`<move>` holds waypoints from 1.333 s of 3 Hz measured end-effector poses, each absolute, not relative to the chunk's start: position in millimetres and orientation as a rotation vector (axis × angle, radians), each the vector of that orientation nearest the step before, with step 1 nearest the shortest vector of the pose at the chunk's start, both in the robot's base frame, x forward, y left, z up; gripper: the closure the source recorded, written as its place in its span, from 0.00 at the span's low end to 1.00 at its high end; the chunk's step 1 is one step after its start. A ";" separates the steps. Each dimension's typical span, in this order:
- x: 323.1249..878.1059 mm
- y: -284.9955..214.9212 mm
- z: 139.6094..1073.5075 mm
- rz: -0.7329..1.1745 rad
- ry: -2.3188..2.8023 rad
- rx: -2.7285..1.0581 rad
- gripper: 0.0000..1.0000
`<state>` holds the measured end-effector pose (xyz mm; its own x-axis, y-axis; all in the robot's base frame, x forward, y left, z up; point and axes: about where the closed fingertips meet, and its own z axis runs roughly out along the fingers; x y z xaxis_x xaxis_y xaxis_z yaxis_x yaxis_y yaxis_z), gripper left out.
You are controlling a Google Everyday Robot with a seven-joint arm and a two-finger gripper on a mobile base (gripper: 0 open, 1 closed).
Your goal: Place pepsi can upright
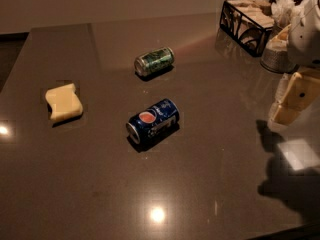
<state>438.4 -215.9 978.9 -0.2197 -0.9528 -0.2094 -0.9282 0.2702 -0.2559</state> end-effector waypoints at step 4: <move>451.4 -132.6 960.6 0.072 1.863 -2.055 0.00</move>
Offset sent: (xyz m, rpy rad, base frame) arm 0.0055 0.0090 0.0027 0.0327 0.0111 0.0757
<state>451.4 -132.6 960.6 0.1273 -0.9522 -0.2777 -0.9707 -0.0620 -0.2322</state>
